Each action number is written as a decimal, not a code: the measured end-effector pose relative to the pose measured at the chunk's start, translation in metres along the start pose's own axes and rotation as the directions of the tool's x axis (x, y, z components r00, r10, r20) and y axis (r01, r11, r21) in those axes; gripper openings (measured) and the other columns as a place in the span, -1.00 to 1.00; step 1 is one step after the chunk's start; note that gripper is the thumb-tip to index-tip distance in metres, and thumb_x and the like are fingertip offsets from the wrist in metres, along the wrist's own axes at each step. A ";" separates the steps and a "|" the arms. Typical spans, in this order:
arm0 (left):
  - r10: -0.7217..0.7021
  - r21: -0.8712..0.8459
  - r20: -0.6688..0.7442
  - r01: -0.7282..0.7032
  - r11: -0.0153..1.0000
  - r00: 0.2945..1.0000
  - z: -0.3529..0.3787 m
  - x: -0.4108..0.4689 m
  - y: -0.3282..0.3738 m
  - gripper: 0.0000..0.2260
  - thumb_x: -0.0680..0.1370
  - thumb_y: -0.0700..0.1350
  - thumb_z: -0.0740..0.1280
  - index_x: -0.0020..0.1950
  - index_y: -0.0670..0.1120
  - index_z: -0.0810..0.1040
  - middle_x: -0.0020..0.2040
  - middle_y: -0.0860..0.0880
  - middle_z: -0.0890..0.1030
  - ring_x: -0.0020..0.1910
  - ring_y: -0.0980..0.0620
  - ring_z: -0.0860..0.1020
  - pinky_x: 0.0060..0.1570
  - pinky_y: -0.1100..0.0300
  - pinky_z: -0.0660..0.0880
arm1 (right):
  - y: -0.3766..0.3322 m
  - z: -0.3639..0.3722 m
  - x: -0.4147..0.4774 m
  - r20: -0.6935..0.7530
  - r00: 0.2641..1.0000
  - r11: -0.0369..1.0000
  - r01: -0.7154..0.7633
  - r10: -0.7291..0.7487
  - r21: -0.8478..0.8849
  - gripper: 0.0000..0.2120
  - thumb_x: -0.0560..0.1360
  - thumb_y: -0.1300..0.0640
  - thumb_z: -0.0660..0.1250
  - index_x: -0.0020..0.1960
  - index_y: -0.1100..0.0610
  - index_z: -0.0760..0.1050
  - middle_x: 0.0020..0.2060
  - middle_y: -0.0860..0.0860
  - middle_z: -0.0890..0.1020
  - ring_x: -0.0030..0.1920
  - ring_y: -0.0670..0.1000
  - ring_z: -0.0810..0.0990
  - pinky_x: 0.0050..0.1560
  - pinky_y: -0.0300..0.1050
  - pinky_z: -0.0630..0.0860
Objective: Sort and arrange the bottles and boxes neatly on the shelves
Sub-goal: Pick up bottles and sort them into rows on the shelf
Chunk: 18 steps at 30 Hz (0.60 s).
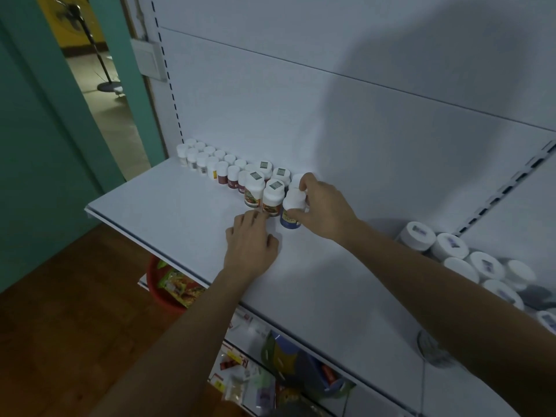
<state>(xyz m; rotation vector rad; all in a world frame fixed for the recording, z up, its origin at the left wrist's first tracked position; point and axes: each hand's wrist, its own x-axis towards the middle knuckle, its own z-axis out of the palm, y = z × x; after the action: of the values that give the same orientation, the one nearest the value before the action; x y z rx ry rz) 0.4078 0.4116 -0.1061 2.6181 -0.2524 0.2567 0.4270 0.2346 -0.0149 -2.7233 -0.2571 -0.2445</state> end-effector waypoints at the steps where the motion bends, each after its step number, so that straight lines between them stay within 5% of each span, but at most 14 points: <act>1: 0.007 0.017 0.004 -0.007 1.000 1.000 0.000 0.000 0.001 -0.56 0.55 -0.02 0.27 0.43 -0.06 0.41 0.37 -0.08 0.46 0.36 -0.14 0.36 0.28 -0.10 0.35 | 0.001 0.000 -0.001 -0.014 1.000 1.000 -0.008 0.008 -0.007 -0.50 0.42 -0.03 0.53 0.18 0.11 0.35 -0.06 0.02 0.55 -0.08 0.10 0.56 -0.15 -0.03 0.48; 5: 0.003 0.067 0.028 -0.005 0.998 1.000 -0.001 0.000 0.004 -0.59 0.58 0.10 0.26 0.36 -0.06 0.46 0.37 -0.06 0.45 0.37 -0.13 0.36 0.29 -0.10 0.35 | 0.001 0.003 0.000 -0.041 0.998 0.998 -0.056 0.057 0.035 -0.51 0.41 -0.06 0.54 0.07 0.06 0.28 -0.11 -0.02 0.50 -0.16 0.07 0.48 -0.19 -0.11 0.33; 14: 0.016 0.048 0.043 -0.018 0.999 0.999 -0.008 -0.007 0.006 -0.59 0.58 0.07 0.26 0.39 -0.06 0.46 0.39 -0.06 0.43 0.39 -0.11 0.34 0.31 -0.09 0.33 | -0.007 0.016 -0.001 -0.055 0.986 0.941 -0.133 0.157 0.312 -0.44 0.38 0.00 0.59 0.08 0.06 0.23 -0.05 0.02 0.56 -0.10 0.09 0.53 -0.22 -0.11 0.40; 18: 0.009 0.039 0.052 -0.012 0.999 0.999 -0.010 -0.005 0.007 -0.57 0.57 0.09 0.28 0.39 -0.04 0.46 0.38 -0.04 0.43 0.38 -0.10 0.34 0.30 -0.07 0.34 | -0.004 0.020 -0.003 -0.082 0.981 0.927 -0.137 0.176 0.349 -0.38 0.34 -0.03 0.62 0.11 0.00 0.21 -0.04 -0.04 0.51 -0.11 0.02 0.52 -0.32 -0.28 0.32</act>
<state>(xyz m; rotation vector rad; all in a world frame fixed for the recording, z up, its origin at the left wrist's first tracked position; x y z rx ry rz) 0.3999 0.4118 -0.0954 2.6658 -0.2814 0.2002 0.4258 0.2459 -0.0316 -2.3603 -0.0423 -0.2780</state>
